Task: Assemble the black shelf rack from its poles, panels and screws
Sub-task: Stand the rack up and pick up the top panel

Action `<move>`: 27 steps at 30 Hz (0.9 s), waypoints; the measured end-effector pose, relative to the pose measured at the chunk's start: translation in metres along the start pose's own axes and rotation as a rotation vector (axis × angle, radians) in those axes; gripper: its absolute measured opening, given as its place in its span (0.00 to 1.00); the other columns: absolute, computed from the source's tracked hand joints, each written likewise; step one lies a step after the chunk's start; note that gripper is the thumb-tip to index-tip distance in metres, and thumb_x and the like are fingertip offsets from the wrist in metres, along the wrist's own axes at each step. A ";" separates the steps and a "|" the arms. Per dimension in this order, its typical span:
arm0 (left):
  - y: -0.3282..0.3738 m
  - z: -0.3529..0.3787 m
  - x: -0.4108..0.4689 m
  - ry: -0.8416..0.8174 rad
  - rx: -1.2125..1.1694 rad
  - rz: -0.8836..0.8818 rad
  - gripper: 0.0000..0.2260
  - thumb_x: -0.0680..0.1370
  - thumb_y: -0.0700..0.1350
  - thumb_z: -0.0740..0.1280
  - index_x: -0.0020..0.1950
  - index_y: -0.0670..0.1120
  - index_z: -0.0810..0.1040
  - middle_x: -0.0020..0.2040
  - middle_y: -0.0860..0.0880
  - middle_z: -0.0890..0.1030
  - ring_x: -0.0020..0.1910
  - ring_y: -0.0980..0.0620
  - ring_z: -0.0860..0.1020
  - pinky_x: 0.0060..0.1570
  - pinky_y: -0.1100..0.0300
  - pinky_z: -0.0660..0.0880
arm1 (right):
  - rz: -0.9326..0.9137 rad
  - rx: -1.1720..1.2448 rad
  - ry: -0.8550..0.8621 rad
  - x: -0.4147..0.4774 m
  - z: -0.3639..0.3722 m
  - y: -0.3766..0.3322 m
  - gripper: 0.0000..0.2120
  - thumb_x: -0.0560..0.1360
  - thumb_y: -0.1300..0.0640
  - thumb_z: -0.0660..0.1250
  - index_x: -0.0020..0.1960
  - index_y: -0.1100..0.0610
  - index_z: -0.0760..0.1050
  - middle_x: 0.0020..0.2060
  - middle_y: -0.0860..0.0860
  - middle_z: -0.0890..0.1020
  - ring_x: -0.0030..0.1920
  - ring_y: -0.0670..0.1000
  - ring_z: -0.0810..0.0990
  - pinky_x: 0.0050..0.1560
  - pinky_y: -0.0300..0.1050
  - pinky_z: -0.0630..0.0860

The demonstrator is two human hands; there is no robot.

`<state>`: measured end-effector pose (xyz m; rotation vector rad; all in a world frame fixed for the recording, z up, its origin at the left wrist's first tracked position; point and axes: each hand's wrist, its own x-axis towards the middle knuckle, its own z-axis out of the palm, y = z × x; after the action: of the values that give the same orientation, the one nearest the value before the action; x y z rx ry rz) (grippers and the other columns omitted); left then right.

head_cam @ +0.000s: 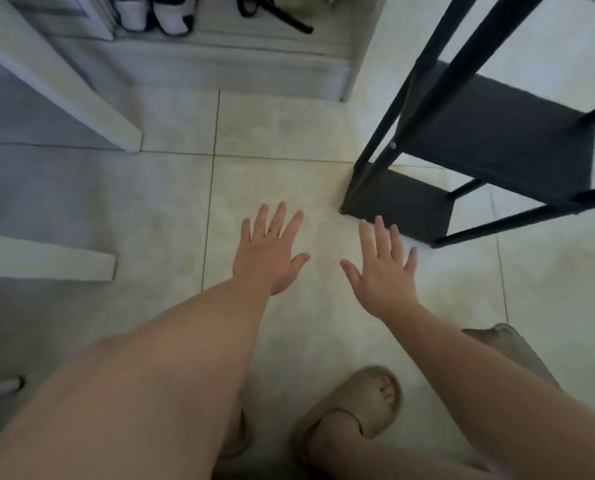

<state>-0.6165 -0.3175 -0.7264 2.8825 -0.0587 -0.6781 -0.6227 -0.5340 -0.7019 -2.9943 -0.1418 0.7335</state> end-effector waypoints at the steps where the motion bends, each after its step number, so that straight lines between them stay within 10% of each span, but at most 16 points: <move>1: -0.001 -0.001 0.000 -0.035 -0.020 -0.026 0.33 0.82 0.66 0.48 0.81 0.57 0.36 0.82 0.50 0.36 0.80 0.42 0.36 0.77 0.40 0.40 | -0.020 -0.013 -0.043 0.004 -0.001 0.000 0.36 0.80 0.33 0.39 0.82 0.47 0.33 0.81 0.49 0.35 0.81 0.57 0.35 0.78 0.68 0.40; 12: 0.049 -0.205 -0.158 -0.204 -0.075 -0.044 0.33 0.82 0.66 0.49 0.81 0.58 0.36 0.82 0.51 0.36 0.80 0.43 0.36 0.78 0.40 0.41 | -0.108 -0.078 -0.260 -0.156 -0.222 -0.004 0.35 0.82 0.35 0.41 0.81 0.47 0.32 0.81 0.49 0.35 0.81 0.58 0.34 0.77 0.70 0.44; 27: 0.174 -0.482 -0.217 0.030 -0.050 0.067 0.32 0.82 0.65 0.49 0.81 0.58 0.38 0.82 0.50 0.38 0.81 0.43 0.38 0.78 0.42 0.44 | 0.001 0.033 -0.013 -0.275 -0.475 0.049 0.35 0.82 0.36 0.43 0.83 0.49 0.38 0.82 0.49 0.39 0.82 0.57 0.39 0.78 0.68 0.47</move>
<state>-0.5956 -0.3914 -0.1758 2.8282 -0.1316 -0.6154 -0.6422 -0.6260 -0.1590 -2.9588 -0.1268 0.7485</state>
